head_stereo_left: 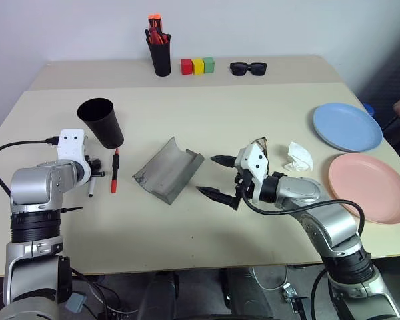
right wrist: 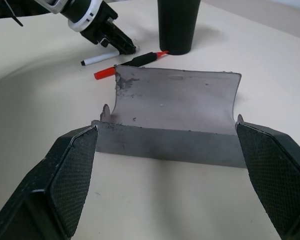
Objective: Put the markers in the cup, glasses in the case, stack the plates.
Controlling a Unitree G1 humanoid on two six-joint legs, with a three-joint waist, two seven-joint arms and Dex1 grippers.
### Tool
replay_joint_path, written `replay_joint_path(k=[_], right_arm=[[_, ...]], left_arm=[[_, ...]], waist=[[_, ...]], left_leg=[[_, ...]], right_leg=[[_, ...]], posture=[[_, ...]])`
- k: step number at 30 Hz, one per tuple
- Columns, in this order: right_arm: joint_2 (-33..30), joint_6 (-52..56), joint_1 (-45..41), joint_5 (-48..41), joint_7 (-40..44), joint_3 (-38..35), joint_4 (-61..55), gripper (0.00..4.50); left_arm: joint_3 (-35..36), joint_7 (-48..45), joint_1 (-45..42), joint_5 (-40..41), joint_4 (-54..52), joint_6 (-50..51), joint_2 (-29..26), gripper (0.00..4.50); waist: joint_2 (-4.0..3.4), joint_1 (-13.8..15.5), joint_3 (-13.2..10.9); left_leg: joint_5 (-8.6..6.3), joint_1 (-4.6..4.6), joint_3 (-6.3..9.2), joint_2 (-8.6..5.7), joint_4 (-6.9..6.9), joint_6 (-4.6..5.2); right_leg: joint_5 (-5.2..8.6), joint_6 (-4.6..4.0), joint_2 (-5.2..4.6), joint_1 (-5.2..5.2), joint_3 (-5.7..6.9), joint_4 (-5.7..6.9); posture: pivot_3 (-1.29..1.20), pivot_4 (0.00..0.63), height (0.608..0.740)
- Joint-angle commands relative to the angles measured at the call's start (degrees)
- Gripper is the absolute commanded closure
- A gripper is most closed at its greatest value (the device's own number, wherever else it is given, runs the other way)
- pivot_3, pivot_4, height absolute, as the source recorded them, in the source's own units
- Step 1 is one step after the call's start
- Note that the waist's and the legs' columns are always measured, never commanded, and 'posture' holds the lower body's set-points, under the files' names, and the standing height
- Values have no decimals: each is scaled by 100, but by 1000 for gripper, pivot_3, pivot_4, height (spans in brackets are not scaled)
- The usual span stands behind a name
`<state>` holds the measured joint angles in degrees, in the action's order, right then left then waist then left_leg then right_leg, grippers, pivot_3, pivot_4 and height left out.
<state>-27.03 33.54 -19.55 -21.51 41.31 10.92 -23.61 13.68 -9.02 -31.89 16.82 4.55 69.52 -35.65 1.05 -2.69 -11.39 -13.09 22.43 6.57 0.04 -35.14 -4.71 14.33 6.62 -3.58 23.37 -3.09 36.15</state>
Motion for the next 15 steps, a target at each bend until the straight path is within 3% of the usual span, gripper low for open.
replay_joint_path(k=[1, 2, 7, 11, 13, 15], right_arm=[[47, -64, -6, -39, -14, 6, -243, 0], [60, -69, -10, -30, -22, 27, -240, 0], [68, -124, -82, -36, 37, 29, -133, 0], [133, -201, -221, -21, 128, 85, 39, 0], [268, -289, -403, 10, 139, 138, 215, 0], [527, -480, -664, 146, -39, 146, 484, 0]], left_arm=[[30, 58, 25, -206, 46, 28, -132, 4445], [55, 14, 128, -230, -117, -141, -195, 4445], [1559, -47, 944, 6, -1454, -1491, -120, 4445], [2592, 180, 744, 271, -1545, -2435, 68, 4445], [2470, 337, 392, 68, -1469, -3158, 31, 4445], [1919, 264, 80, -223, -1354, -3826, 0, 4445]], waist=[[0, 2, 0], [0, 2, 0], [4, 5, -2], [6, 67, -1], [20, 97, 6], [25, 135, 9]], left_leg=[[0, 0, 0, 0, 0, 0], [0, 0, 0, 0, 0, 0], [0, 8, -2, 4, 8, -1], [3, 9, 0, 3, 3, -6], [4, 7, 0, 2, -4, -9], [6, 6, 0, 1, -11, -11]], right_leg=[[0, 0, 0, 0, 0, 0], [0, 0, 0, 0, 0, 0], [0, -1, -3, 11, -1, -3], [0, -4, -3, 7, 3, -5], [7, -17, -4, -2, 3, -8], [8, -23, -4, -11, 4, -13]], posture=[[0, 150, 740], [0, 150, 740], [0, 150, 740], [0, 150, 740], [0, 150, 740], [0, 150, 740]])
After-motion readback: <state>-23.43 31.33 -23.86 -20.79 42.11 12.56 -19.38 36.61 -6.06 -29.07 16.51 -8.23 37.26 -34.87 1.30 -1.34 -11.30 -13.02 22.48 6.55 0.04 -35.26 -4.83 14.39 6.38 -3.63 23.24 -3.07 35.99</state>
